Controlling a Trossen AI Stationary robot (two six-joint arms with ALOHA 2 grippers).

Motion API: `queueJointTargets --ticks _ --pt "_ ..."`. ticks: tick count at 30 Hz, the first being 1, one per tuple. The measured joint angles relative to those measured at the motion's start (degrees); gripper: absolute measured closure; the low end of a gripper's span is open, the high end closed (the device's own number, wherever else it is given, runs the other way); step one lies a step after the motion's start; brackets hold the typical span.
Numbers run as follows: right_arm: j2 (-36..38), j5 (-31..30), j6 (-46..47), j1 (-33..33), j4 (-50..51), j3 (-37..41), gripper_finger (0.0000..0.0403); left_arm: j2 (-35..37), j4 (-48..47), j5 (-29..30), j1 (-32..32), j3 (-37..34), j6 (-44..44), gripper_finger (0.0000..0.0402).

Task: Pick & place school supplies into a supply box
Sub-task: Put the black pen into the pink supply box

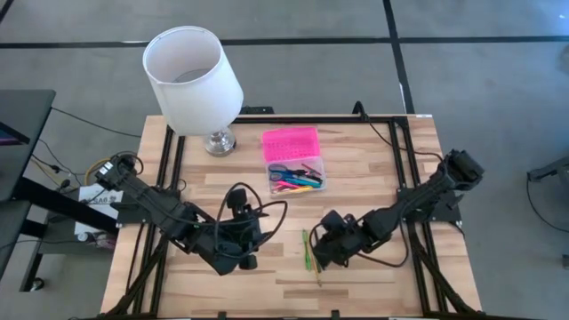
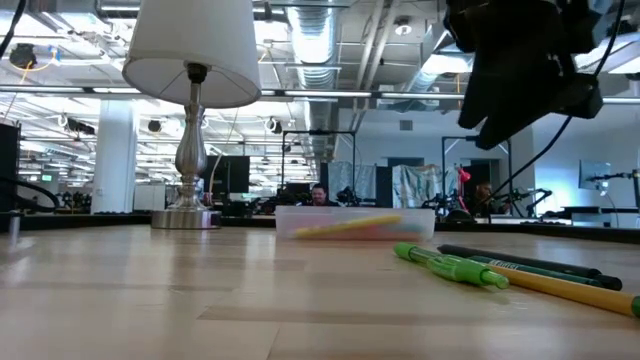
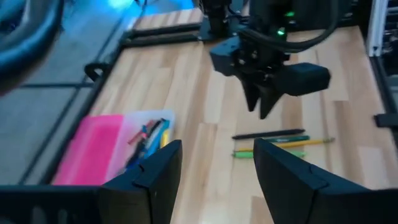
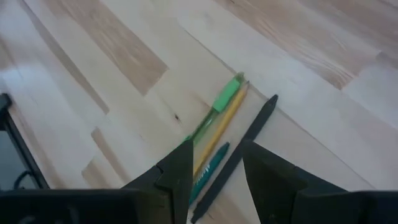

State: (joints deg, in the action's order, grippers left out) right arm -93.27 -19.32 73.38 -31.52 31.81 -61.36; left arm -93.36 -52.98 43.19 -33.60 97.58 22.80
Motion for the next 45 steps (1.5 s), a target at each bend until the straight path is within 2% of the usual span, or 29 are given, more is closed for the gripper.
queueJointTargets --ticks 5,10,13,19,25,36,45 --pt "0.0 0.43 0.61 1.04 -1.13 0.0 0.0272 -0.02 -4.05 -5.09 0.5 0.0 3.73 0.0207" --pt "-0.67 1.28 4.43 2.4 1.2 0.02 0.0272 -0.45 -12.22 -3.05 -0.29 -1.49 11.52 0.0207" --pt "-1.11 1.43 6.45 3.01 2.43 0.0 0.0272 -0.35 -12.19 -2.01 -1.34 -4.81 13.89 0.0207" --pt "-4.56 4.27 7.72 3.05 1.19 -0.08 0.0272 -0.26 -10.98 -3.79 -1.72 -9.67 16.04 0.0207" --pt "-10.21 9.3 7.76 3.05 -1.19 0.02 0.0272 -0.24 -10.53 -0.34 -1.72 -10.16 14.51 0.0207" --pt "-11.76 8.79 8.16 3.75 -1.0 -0.39 0.0272 -0.22 -10.52 3.55 -0.86 -10.16 12.33 0.0207" --pt "-12.83 8.92 7.15 4.62 -0.51 -0.29 0.0272 -0.22 -10.35 3.54 0.79 -10.16 13.8 0.0207"
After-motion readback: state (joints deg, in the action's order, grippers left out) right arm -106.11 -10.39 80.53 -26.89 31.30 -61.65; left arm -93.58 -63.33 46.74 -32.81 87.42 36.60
